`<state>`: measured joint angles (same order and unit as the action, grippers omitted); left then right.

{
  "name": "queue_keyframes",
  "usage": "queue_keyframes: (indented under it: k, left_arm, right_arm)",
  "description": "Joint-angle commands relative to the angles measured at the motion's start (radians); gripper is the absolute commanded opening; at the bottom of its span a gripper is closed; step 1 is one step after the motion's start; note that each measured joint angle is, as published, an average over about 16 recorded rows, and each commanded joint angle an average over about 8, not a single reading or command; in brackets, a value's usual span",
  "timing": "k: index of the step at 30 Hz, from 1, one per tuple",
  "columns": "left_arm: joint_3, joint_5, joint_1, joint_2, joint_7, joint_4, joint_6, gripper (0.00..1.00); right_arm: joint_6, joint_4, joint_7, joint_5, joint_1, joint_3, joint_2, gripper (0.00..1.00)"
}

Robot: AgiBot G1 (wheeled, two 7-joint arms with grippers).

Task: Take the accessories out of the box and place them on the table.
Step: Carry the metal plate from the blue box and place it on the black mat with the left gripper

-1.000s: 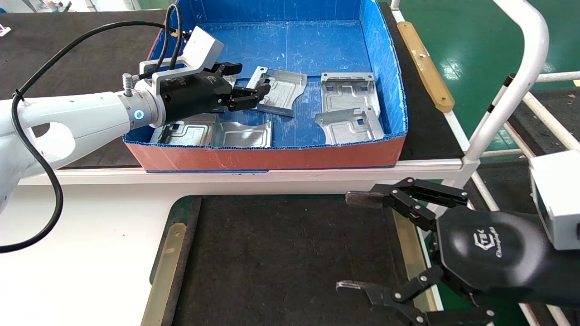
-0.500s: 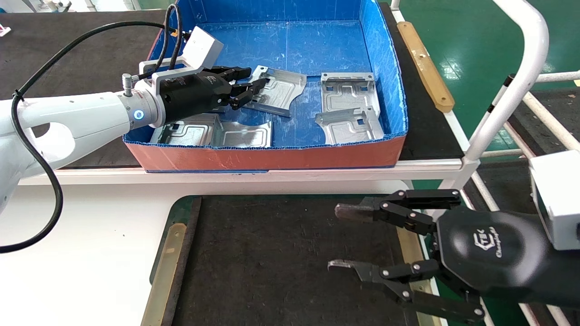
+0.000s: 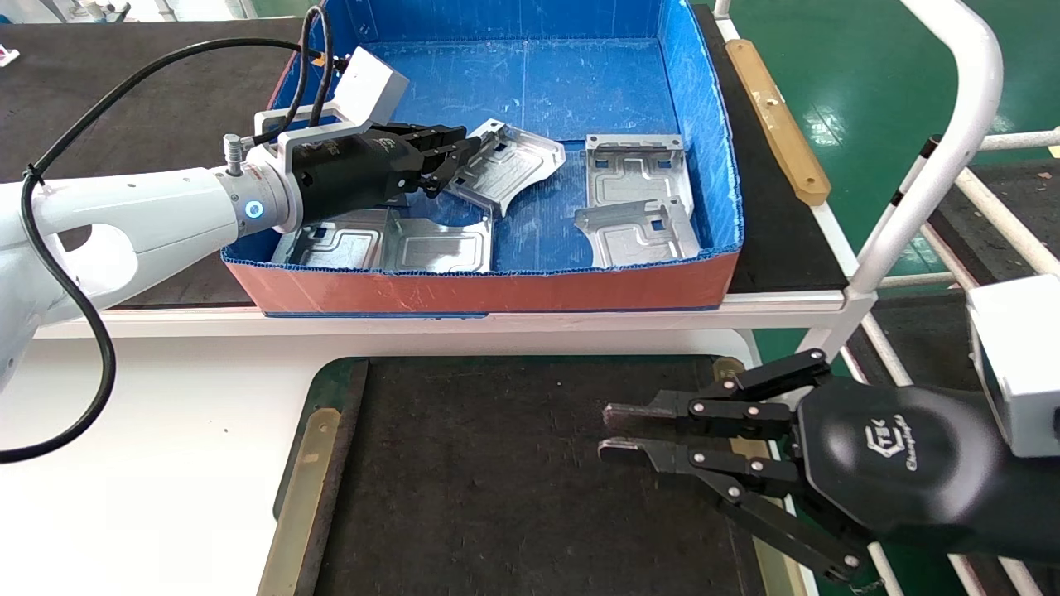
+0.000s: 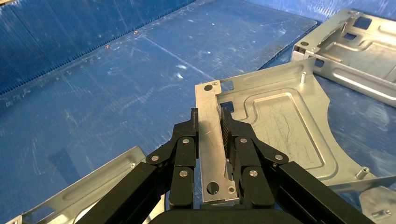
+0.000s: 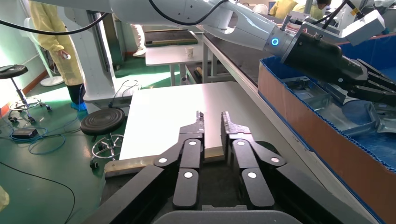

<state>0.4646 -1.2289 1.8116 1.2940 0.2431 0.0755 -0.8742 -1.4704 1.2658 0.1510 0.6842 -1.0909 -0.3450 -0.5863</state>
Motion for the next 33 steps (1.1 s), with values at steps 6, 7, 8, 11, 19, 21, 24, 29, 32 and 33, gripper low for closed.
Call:
queue_keyframes:
  k: [6,7,8,11,19,21,24,29,32,33]
  left_arm:
    - [-0.011,0.017,0.015,-0.002,-0.006,0.022,-0.017,0.0]
    - [-0.014,0.021,0.017,-0.004,-0.006,0.029,-0.023,0.0]
    - [-0.018,0.027,0.018,-0.007,-0.004,0.037,-0.035,0.0]
    - [-0.034,0.054,0.014,-0.026,0.008,0.075,-0.103,0.0]
    - [-0.088,0.16,-0.055,-0.13,0.043,0.216,-0.436,0.0]
    - [-0.096,0.178,-0.073,-0.159,0.042,0.248,-0.501,0.0]
    - [-0.102,0.195,-0.101,-0.203,0.032,0.292,-0.573,0.0]
    - [-0.11,0.224,-0.158,-0.278,0.017,0.371,-0.667,0.0]
    - [-0.111,0.259,-0.203,-0.324,0.005,0.434,-0.705,0.0]
    - [-0.109,0.276,-0.22,-0.341,-0.001,0.458,-0.713,0.0]
  right_arm:
    - [0.0,0.0,0.0,0.0,0.0,0.0,0.0,0.0]
    - [0.0,0.0,0.0,0.0,0.0,0.0,0.0,0.0]
    - [0.0,0.0,0.0,0.0,0.0,0.0,0.0,0.0]
    - [0.0,0.0,0.0,0.0,0.0,0.0,0.0,0.0]
    - [0.0,0.0,0.0,0.0,0.0,0.0,0.0,0.45]
    - [0.0,0.0,0.0,0.0,0.0,0.0,0.0,0.7]
    - [0.0,0.0,0.0,0.0,0.0,0.0,0.0,1.0]
    - [0.0,0.0,0.0,0.0,0.0,0.0,0.0,1.0]
    - [0.0,0.0,0.0,0.0,0.0,-0.001,0.0,1.0]
    - [0.0,0.0,0.0,0.0,0.0,-0.001,0.0,1.0]
